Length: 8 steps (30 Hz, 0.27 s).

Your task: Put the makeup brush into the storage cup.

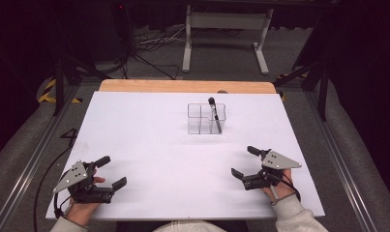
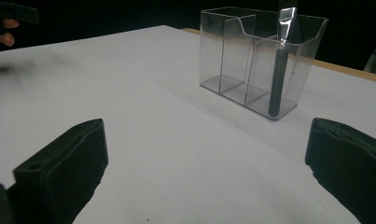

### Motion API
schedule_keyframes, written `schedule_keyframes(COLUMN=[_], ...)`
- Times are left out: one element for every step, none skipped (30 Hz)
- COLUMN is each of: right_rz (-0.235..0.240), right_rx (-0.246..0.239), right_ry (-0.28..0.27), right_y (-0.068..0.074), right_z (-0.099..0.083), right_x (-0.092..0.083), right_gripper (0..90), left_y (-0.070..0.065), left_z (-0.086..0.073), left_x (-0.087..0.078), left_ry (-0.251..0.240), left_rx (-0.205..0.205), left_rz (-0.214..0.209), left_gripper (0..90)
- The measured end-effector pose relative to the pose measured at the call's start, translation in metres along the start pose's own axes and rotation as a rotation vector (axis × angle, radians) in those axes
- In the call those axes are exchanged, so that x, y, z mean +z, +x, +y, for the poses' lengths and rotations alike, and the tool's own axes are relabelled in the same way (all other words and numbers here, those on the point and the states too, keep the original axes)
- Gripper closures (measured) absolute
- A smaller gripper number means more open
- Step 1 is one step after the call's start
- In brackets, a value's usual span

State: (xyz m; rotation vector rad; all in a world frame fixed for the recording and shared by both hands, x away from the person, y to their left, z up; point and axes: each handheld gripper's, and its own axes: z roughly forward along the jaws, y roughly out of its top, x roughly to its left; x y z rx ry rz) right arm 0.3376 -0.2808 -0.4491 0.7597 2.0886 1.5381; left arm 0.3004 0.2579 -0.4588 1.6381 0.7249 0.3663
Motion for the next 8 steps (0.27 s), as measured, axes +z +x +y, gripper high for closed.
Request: schedule_keyframes(right_rz=[0.000,0.000,0.000,0.002,0.001,0.002,0.003,0.006], right_rx=[0.000,0.000,0.002,0.002,0.003,0.004,0.005,0.005], right_ry=[0.000,0.000,-0.003,-0.005,-0.005,-0.008,-0.008,-0.011], right_y=[-0.0001,-0.0001,0.0000,-0.0001,0.0000,0.0000,0.0002,0.0003], right_z=[0.0000,0.0000,0.0001,0.0002,0.0005,0.0007,0.0009,0.0011], right_x=[0.0000,0.0000,0.0000,-0.0003,-0.0005,-0.0004,-0.0006,-0.0006], right_gripper=[0.0,0.0,0.0,0.0,0.0,0.0,0.0,0.0], left_y=[0.0001,0.0001,0.0003,0.0003,0.0003,0.0001,0.0000,-0.0002], left_z=[0.0000,0.0000,0.0001,0.0000,0.0001,0.0000,0.0000,0.0000], left_x=[0.0001,0.0001,0.0001,0.0003,0.0001,0.0001,0.0001,0.0001], left_ry=[0.001,0.001,0.000,-0.001,0.001,0.003,0.003,0.004], left_rx=[0.000,0.000,0.002,0.001,0.002,0.001,0.001,0.001], left_rz=[-0.001,-0.001,0.000,0.001,0.001,0.000,0.000,0.000], left_gripper=[0.4,0.5,0.5,0.4,0.4,0.4,0.4,0.4])
